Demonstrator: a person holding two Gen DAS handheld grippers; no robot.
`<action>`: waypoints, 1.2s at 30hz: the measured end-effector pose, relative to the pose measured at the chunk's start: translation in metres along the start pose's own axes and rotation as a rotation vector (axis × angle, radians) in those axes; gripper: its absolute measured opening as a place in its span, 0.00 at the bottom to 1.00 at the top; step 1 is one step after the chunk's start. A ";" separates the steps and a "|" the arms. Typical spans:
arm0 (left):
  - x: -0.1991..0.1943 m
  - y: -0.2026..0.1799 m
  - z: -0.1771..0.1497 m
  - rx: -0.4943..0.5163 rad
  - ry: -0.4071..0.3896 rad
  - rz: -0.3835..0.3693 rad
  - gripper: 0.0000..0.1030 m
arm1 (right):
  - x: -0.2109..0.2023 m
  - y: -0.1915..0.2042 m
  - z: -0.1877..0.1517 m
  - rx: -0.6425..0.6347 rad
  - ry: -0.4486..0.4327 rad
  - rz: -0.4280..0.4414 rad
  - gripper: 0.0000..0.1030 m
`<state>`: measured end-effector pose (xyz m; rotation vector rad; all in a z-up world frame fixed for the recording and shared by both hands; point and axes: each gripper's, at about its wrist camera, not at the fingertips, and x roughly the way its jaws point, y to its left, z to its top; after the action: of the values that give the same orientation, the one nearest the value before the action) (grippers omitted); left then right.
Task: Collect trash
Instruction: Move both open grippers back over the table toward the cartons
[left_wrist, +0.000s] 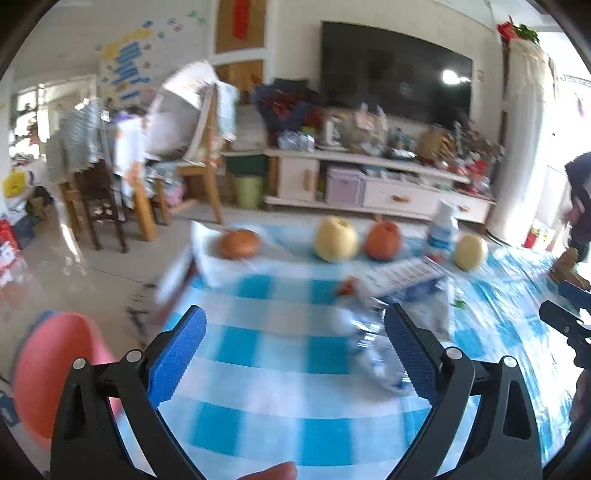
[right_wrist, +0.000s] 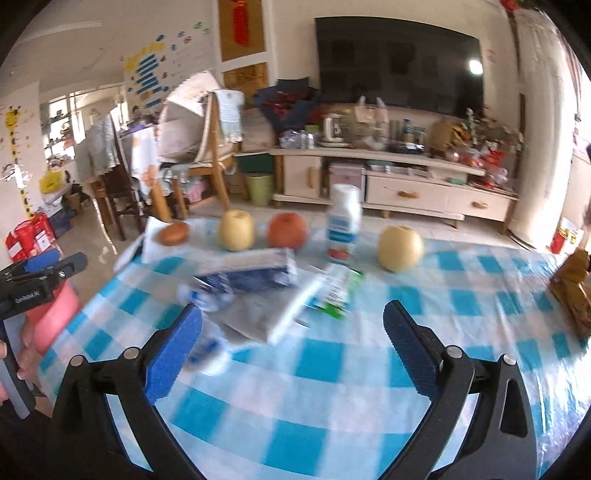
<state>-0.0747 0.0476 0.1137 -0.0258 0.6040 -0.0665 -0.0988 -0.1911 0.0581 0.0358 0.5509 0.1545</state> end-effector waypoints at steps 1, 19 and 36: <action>0.008 -0.009 -0.004 -0.005 0.015 -0.020 0.93 | 0.002 -0.006 -0.005 0.001 0.002 -0.004 0.96; 0.080 -0.071 -0.046 0.052 0.163 -0.083 0.93 | 0.035 -0.021 -0.008 -0.039 0.036 0.045 0.96; 0.132 -0.107 -0.055 0.003 0.312 -0.063 0.48 | 0.042 -0.049 -0.009 0.024 0.079 0.041 0.96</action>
<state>-0.0039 -0.0686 -0.0016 -0.0315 0.9151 -0.1344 -0.0618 -0.2333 0.0247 0.0642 0.6309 0.1901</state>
